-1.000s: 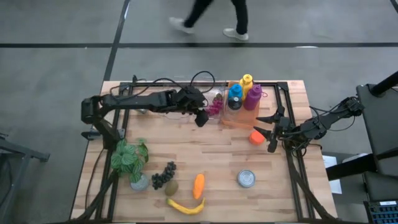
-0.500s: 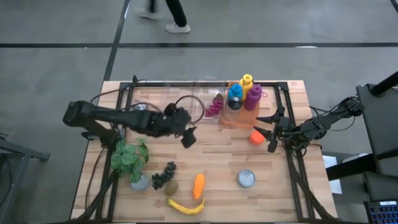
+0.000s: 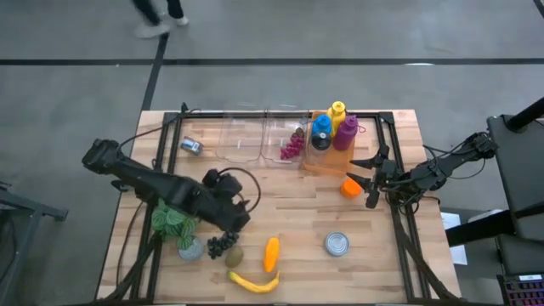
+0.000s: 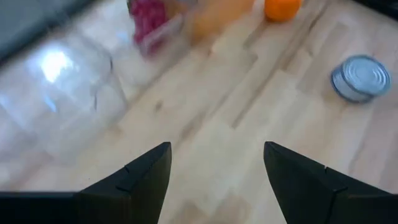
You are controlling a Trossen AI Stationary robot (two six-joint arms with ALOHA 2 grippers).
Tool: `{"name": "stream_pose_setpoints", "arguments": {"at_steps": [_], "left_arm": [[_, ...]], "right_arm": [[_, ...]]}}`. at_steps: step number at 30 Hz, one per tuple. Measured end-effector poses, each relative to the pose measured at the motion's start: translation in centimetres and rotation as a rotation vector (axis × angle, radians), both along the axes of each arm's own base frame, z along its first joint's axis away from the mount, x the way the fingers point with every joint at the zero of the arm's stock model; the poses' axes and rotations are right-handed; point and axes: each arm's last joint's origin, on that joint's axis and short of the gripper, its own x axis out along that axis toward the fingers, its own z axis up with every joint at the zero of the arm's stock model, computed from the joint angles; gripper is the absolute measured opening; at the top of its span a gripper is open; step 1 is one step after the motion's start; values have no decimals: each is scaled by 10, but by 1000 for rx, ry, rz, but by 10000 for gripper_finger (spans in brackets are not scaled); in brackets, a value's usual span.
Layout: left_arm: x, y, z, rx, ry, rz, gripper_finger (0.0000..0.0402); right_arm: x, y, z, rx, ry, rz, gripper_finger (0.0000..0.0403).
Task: Pick & Place Food Item
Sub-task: Put the black grapes into the right transparent bin
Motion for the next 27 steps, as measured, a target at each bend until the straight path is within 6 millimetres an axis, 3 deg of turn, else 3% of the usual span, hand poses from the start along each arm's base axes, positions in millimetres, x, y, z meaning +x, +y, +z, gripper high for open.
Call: {"name": "stream_pose_setpoints", "arguments": {"at_steps": [8,19,27], "left_arm": [[-27,-34,-14,-167,110,101,262],[-51,-103,-48,-192,201,0,262],[-54,-121,-66,-295,262,83,262]], "right_arm": [[0,0,0,0,0,0,190],[0,0,0,0,0,0,190],[0,0,0,1,0,0,190]]}}
